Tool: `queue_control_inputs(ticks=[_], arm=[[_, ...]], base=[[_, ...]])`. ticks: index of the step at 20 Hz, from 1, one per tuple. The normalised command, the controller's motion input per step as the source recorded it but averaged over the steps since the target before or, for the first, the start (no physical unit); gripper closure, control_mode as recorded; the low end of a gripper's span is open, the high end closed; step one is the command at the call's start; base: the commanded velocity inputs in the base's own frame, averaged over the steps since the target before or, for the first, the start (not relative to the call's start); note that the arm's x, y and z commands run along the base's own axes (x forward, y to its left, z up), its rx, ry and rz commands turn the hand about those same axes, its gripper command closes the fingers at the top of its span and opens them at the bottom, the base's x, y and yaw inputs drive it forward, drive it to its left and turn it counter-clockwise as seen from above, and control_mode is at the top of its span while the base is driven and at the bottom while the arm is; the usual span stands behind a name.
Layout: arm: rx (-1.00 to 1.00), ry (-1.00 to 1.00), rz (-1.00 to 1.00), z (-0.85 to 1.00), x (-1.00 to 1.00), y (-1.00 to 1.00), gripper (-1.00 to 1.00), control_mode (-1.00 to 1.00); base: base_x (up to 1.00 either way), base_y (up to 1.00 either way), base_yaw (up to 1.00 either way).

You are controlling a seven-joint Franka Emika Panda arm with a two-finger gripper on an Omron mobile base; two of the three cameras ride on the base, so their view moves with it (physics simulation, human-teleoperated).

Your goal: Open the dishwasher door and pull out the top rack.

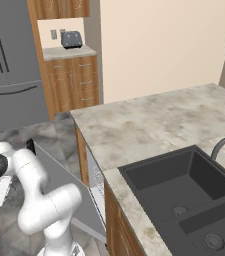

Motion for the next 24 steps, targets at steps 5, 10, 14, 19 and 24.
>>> queue_control_inputs(ticks=[5, 10, 14, 19, 24], arm=[[0.21, 0.0, -0.01, 1.0, -0.51, -0.31, -1.0, -1.0], [0.14, 0.0, 0.0, 1.0, -0.18, -0.5, -1.0, -1.0], [0.12, 0.0, 0.0, 1.0, 0.0, -0.67, -1.0, -1.0], [0.13, 0.0, 0.0, 1.0, 0.03, -0.95, -1.0, -1.0], [0.14, 0.0, 0.0, 0.93, -0.23, -0.9, -1.0, -1.0]], base=[[0.0, 0.0, 0.0], [0.0, 0.0, 0.0], [0.0, 0.0, 0.0], [0.0, 0.0, 0.0], [0.0, 0.0, 0.0]])
